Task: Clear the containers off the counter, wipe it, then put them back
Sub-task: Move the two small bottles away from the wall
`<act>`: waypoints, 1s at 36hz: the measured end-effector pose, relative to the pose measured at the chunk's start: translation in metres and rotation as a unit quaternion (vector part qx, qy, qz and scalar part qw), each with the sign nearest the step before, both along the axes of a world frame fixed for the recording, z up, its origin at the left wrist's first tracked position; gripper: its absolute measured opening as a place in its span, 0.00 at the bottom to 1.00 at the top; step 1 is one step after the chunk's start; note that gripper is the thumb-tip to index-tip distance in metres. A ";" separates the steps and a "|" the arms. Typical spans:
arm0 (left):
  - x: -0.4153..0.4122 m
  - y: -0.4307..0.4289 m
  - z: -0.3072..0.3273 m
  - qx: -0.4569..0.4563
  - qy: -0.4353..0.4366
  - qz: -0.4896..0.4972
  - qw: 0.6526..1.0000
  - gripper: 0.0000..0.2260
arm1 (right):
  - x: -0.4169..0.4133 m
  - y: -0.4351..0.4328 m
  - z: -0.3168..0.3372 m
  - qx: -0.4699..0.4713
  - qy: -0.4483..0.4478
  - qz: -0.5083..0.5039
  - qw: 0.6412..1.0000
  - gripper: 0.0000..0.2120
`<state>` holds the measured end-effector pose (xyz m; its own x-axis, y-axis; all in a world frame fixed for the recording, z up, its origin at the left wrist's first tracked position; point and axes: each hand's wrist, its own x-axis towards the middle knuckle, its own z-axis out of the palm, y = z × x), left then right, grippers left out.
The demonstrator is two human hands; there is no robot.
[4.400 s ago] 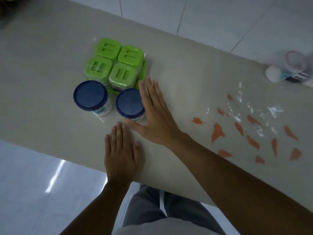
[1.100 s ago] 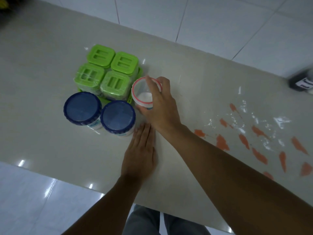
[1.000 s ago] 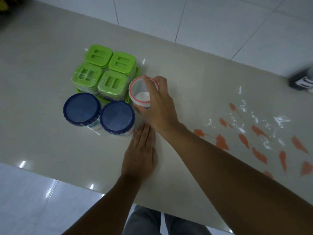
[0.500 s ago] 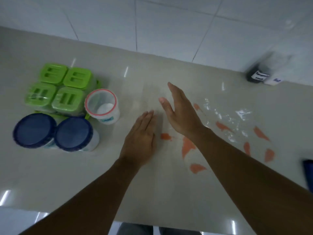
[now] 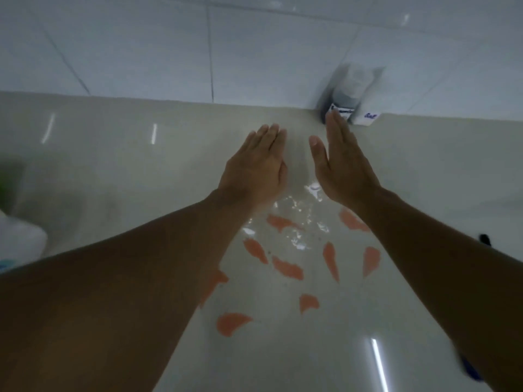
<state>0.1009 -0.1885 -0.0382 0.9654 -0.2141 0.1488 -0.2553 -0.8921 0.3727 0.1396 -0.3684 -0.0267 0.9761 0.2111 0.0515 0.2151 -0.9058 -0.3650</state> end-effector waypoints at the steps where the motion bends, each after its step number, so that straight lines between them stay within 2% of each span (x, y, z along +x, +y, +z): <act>1: 0.010 -0.010 0.001 0.001 0.002 -0.002 1.000 0.25 | 0.007 -0.009 0.000 -0.006 -0.007 -0.003 1.000 0.31; 6: 0.056 -0.050 0.004 -0.025 0.030 -0.001 0.999 0.25 | 0.042 -0.046 -0.005 -0.014 -0.051 -0.011 0.999 0.32; 9: 0.083 -0.073 0.012 -0.078 0.058 0.013 0.995 0.26 | 0.059 -0.059 -0.009 -0.010 -0.087 -0.038 0.995 0.32; 11: 0.102 -0.087 0.016 -0.110 0.047 0.009 0.993 0.29 | 0.070 -0.067 -0.010 -0.011 -0.101 -0.061 0.993 0.32; 16: 0.139 -0.117 0.026 -0.156 0.024 0.003 0.988 0.36 | 0.097 -0.084 -0.011 0.009 -0.080 -0.093 0.992 0.40; 19: 0.155 -0.129 0.030 -0.160 0.015 0.021 0.987 0.34 | 0.113 -0.093 -0.012 0.024 -0.079 -0.093 0.992 0.44; 23: 0.162 -0.130 0.021 -0.164 0.010 0.025 0.986 0.27 | 0.128 -0.098 -0.013 0.023 -0.114 -0.086 0.990 0.39; 26: 0.159 -0.130 0.018 -0.184 -0.024 0.010 0.983 0.24 | 0.127 -0.094 -0.013 0.073 -0.143 -0.094 0.983 0.36; 29: 0.153 -0.128 0.023 -0.226 -0.016 -0.009 0.974 0.19 | 0.119 -0.089 -0.010 0.108 -0.178 -0.113 0.972 0.29; 36: 0.138 -0.111 0.039 -0.177 -0.001 -0.028 0.984 0.29 | 0.098 -0.078 0.003 0.111 -0.145 -0.140 0.973 0.35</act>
